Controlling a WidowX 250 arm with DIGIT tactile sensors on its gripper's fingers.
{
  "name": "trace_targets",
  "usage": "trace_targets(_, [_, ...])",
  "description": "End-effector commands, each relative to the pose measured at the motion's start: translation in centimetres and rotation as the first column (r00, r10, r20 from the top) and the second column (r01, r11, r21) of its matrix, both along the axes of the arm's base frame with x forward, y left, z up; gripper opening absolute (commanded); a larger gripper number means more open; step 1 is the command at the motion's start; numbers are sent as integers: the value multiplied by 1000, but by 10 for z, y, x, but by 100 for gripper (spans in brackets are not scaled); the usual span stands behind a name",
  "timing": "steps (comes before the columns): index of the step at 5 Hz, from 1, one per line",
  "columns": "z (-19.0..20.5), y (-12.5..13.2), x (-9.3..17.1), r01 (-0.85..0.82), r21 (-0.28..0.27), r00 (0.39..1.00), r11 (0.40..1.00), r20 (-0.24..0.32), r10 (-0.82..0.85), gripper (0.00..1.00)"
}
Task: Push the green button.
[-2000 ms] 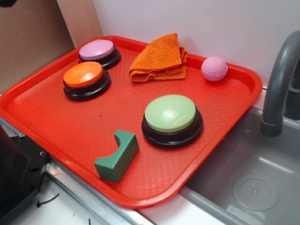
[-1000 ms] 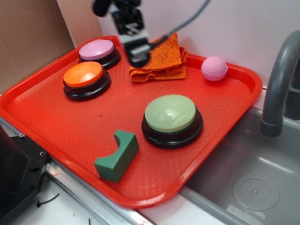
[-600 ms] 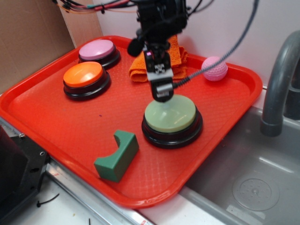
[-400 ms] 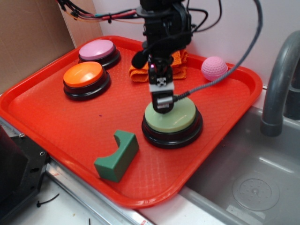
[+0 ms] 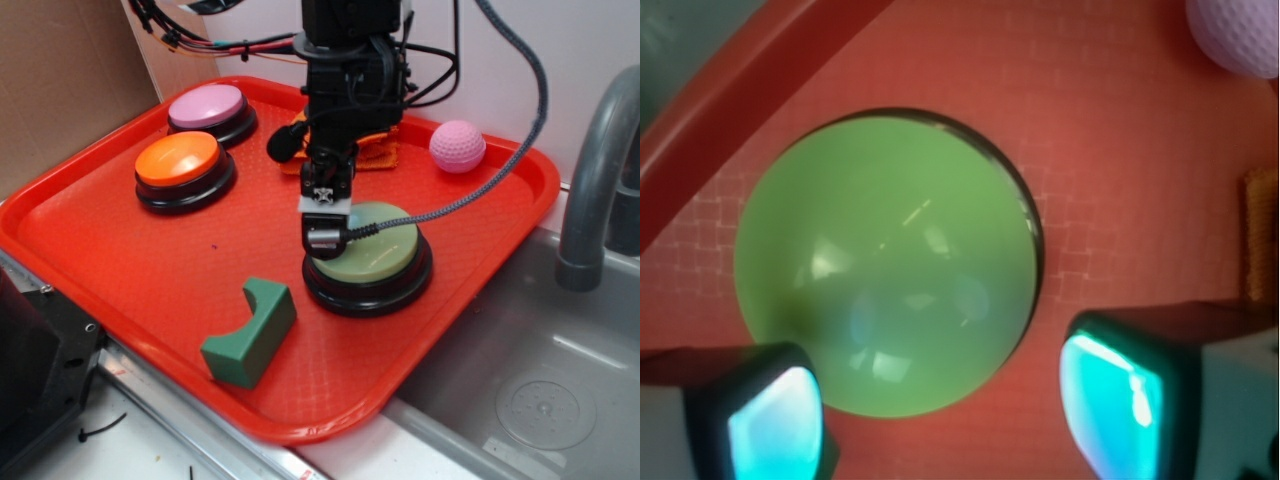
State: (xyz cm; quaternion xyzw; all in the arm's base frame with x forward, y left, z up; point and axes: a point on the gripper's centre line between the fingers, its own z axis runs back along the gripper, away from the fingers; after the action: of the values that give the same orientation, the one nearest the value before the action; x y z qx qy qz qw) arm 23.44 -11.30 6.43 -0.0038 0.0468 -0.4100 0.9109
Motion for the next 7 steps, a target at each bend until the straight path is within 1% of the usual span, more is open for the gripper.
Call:
trace_targets(1, [12, -7, -4, 2, -15, 999, 1000, 36, -1, 100])
trace_targets(2, [2, -34, 0, 147, 30, 988, 989, 46, -148, 100])
trace_targets(3, [-6, -43, -1, 171, 28, 985, 985, 15, -172, 100])
trace_targets(4, [-8, -44, -1, 176, 31, 984, 984, 3, -176, 100])
trace_targets(5, [8, -44, 2, 165, 43, 985, 985, 45, -167, 100])
trace_targets(6, [40, -38, 5, 118, 27, 988, 993, 93, -120, 100])
trace_targets(7, [58, -30, -3, 72, -7, 988, 997, 135, -70, 100])
